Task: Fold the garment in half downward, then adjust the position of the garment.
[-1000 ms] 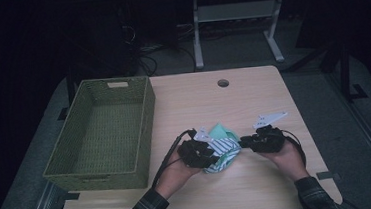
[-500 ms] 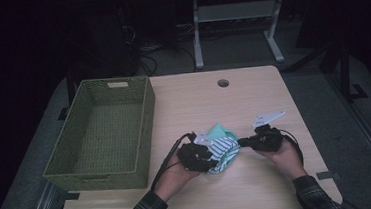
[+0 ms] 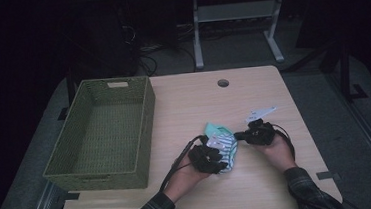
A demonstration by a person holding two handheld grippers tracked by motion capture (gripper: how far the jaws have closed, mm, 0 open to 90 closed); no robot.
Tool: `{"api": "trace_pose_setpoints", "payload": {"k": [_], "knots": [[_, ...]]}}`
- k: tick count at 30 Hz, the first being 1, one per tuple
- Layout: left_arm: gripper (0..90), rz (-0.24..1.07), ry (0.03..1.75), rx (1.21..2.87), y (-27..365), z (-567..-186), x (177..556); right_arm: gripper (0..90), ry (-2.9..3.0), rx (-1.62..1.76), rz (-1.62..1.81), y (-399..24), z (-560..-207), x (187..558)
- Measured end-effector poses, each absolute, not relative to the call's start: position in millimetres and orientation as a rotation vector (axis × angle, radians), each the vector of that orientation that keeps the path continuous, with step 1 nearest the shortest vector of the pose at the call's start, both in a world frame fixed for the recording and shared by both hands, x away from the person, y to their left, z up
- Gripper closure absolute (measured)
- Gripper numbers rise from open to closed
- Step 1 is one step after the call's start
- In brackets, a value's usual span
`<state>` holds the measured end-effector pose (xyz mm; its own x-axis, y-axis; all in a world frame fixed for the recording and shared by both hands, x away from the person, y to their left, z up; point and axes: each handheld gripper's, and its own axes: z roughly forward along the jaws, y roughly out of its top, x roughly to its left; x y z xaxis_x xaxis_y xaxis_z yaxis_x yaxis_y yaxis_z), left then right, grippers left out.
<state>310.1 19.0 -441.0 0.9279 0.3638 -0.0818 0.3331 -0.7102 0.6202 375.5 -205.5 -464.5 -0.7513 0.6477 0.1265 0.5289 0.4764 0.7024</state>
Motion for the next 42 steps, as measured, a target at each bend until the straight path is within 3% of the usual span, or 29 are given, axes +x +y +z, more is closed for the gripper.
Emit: {"api": "trace_pose_setpoints", "payload": {"k": [11,13,18,22,29,34,42], "knots": [[68.5,0.037,0.508,2.456,16,-451,313,89.0,2.566,1.031,1.093,-205,-469,377],[64.9,0.017,0.52,2.432,19,-447,313,83.6,2.555,1.036,1.118,-207,-464,377],[64.6,0.032,0.533,2.381,35,-430,313,79.9,2.517,0.999,1.202,-207,-445,376],[72.3,0.065,0.578,2.346,55,-419,317,88.9,2.527,0.97,1.231,-197,-438,378],[89.6,0.103,0.658,2.313,76,-413,328,89.8,2.56,0.895,1.279,-168,-434,390],[89.7,0.123,0.688,2.294,77,-414,333,89.9,2.593,0.847,1.282,-146,-434,399],[89.6,0.111,0.708,2.405,70,-434,340,89.9,2.663,0.815,1.237,-119,-447,410]]}}
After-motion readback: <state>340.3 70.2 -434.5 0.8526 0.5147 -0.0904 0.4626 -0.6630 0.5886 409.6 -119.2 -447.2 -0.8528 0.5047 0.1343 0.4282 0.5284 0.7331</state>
